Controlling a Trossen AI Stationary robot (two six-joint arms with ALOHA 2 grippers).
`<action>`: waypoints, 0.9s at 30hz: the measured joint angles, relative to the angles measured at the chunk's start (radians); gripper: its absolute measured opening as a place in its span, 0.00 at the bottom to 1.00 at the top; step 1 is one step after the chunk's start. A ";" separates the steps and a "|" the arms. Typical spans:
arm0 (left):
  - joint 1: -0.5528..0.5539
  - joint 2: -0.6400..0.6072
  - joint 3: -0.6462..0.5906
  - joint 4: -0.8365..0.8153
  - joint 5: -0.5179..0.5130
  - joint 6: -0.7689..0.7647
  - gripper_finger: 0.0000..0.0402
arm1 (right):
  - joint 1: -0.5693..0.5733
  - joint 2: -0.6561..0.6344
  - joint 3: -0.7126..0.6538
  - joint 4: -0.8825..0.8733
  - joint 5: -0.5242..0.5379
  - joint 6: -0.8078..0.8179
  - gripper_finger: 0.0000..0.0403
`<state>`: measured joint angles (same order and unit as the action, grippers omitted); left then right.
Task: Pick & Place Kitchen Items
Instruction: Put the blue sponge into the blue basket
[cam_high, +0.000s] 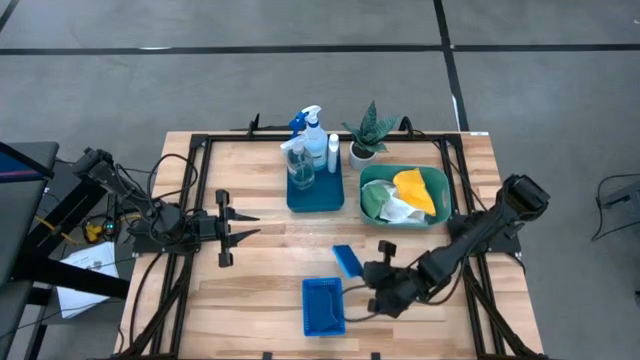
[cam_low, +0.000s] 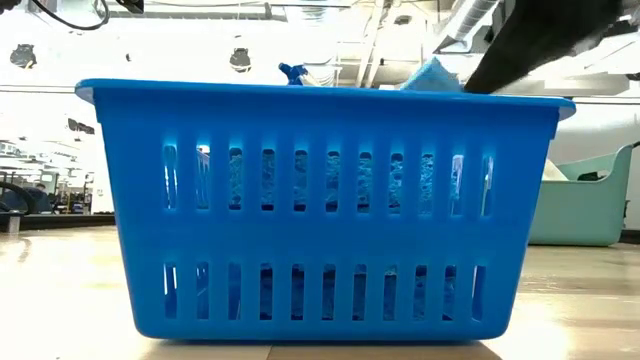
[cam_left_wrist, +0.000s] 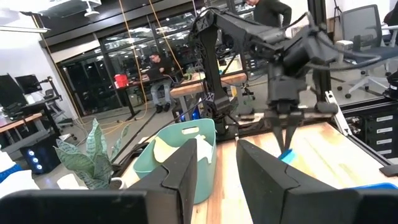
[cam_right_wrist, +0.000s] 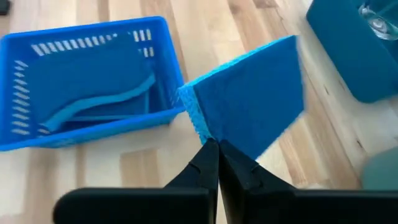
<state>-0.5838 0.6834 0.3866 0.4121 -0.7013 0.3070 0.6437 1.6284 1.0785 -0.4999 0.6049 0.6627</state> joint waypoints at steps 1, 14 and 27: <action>0.000 0.000 0.000 0.000 0.000 0.000 0.27 | 0.009 0.001 0.021 -0.030 0.000 0.012 0.00; 0.000 0.000 0.000 0.050 0.000 0.111 0.27 | 0.036 0.317 0.648 -0.570 -0.003 0.080 0.00; 0.001 -0.004 0.000 0.305 -0.010 0.441 0.27 | 0.025 0.661 1.259 -0.956 -0.027 0.208 0.00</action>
<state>-0.5831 0.6798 0.3866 0.7168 -0.7115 0.7482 0.6687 2.2889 2.3374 -1.4556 0.5783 0.8709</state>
